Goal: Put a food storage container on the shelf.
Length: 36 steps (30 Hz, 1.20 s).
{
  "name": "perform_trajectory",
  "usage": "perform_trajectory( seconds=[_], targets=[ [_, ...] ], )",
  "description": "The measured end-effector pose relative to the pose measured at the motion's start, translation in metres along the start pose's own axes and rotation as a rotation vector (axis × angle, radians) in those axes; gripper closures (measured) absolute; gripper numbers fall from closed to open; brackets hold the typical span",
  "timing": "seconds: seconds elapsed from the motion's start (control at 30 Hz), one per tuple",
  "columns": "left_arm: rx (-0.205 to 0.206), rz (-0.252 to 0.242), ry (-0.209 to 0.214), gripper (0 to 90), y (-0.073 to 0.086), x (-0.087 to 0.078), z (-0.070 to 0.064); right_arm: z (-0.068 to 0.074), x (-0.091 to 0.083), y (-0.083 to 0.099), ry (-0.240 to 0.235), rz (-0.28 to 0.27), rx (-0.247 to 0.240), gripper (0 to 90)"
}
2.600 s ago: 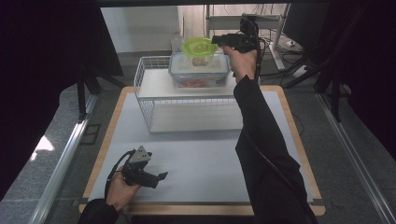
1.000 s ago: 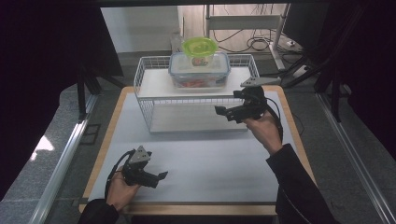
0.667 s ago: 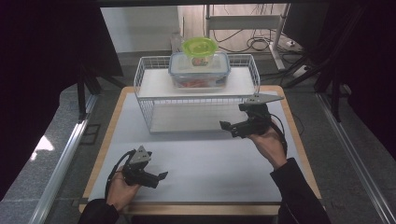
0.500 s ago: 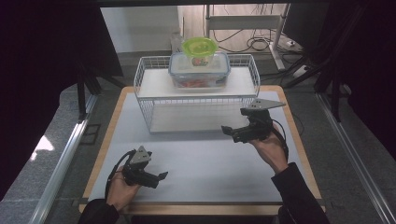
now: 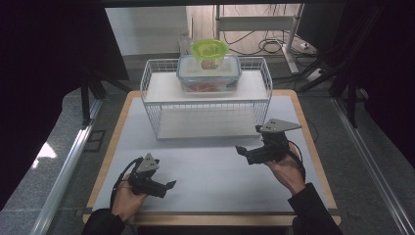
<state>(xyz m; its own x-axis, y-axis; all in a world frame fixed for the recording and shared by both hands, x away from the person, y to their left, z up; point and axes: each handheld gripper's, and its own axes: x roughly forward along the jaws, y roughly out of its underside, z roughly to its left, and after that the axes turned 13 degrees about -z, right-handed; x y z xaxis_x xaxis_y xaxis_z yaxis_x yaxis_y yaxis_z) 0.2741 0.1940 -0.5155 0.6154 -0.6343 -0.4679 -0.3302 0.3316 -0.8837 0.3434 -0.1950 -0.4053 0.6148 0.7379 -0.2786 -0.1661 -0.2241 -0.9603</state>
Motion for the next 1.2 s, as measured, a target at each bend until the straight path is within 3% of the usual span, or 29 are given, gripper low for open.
perform_trajectory(
  seconds=[0.2,0.5,0.9,1.2],
  targets=[
    [0.000,-0.003,0.000,1.5,0.000,0.000,-0.001,0.003,-0.005,0.014,0.006,0.016,0.004,0.0],
    [0.010,0.008,0.001,1.5,0.000,0.001,-0.001,0.006,-0.008,0.039,0.051,0.043,-0.029,0.0],
    [0.018,0.015,0.003,1.5,0.000,0.001,-0.002,0.006,-0.016,0.069,0.069,0.079,0.004,0.0],
    [0.021,0.026,0.007,1.5,0.001,0.003,-0.003,0.009,-0.014,0.092,0.082,0.147,-0.013,0.0]
  ],
)
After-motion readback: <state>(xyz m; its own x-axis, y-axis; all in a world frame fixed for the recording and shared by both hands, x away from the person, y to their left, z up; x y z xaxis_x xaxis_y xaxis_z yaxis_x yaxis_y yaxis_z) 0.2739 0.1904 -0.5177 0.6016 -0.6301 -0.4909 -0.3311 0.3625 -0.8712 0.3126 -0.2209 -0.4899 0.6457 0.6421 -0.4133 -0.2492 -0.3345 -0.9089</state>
